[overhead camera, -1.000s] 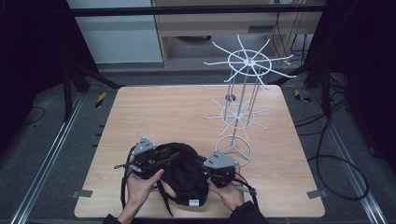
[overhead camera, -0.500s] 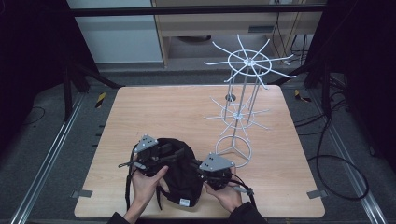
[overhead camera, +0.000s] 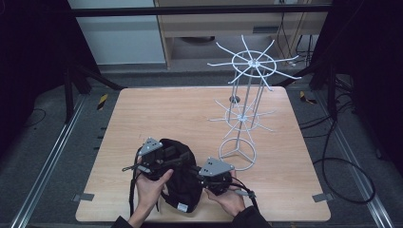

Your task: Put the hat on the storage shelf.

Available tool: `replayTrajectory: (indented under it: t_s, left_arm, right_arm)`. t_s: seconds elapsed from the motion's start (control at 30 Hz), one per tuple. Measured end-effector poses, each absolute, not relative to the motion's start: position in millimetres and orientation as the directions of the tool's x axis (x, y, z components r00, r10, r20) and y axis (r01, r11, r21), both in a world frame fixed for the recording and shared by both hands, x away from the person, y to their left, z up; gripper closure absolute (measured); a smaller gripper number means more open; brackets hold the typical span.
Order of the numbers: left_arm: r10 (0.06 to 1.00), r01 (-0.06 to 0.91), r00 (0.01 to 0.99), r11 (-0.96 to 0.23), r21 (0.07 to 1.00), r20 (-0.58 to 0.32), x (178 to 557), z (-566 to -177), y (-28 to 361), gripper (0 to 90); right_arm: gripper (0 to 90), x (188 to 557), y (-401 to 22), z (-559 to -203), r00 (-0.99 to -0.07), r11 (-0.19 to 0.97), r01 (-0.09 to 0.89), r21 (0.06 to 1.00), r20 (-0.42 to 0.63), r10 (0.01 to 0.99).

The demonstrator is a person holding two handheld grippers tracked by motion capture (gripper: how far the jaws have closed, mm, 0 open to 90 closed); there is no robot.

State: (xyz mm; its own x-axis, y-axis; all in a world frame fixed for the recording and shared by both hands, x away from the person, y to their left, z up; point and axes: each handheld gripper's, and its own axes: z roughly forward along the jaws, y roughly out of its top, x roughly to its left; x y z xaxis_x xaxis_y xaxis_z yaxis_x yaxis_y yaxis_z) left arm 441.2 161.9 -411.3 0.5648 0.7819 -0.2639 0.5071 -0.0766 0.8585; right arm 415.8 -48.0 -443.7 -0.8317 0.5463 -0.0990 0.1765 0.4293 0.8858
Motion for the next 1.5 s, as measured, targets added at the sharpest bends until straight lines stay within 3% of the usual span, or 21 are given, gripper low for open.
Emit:
replayTrajectory:
  t_s: [0.17, 0.3, 0.53, 0.67, 0.97, 1.2, 1.5]
  left_arm:
    - [0.807, 0.507, 0.556, -0.137, 0.851, -0.201, 442, -418, 151, 37.7]
    - [0.794, 0.517, 0.564, -0.126, 0.847, -0.226, 442, -420, 153, 47.6]
    - [0.775, 0.522, 0.574, -0.098, 0.847, -0.264, 442, -416, 160, 66.3]
    - [0.767, 0.508, 0.582, -0.085, 0.857, -0.269, 439, -411, 166, 71.9]
    - [0.715, 0.440, 0.652, -0.083, 0.894, -0.254, 429, -391, 175, 78.9]
    - [0.658, 0.366, 0.721, -0.097, 0.926, -0.216, 417, -374, 175, 81.8]
    - [0.585, 0.347, 0.784, -0.134, 0.928, -0.208, 410, -369, 170, 82.0]
  right_arm:
    - [83.6, 413, -44, -445, -0.848, 0.440, 0.163, 0.883, -0.103, 0.520]
    - [82.9, 413, -43, -444, -0.853, 0.440, 0.155, 0.884, -0.105, 0.512]
    - [67.5, 414, -47, -440, -0.878, 0.371, 0.191, 0.909, -0.011, 0.479]
    - [60.8, 414, -60, -432, -0.882, 0.301, 0.203, 0.932, 0.041, 0.469]
    - [57.0, 420, -94, -428, -0.830, 0.250, 0.223, 0.942, 0.049, 0.556]
    - [52.8, 423, -92, -436, -0.824, 0.276, 0.237, 0.932, 0.042, 0.565]
    - [51.6, 431, -87, -445, -0.797, 0.286, 0.243, 0.927, 0.023, 0.604]
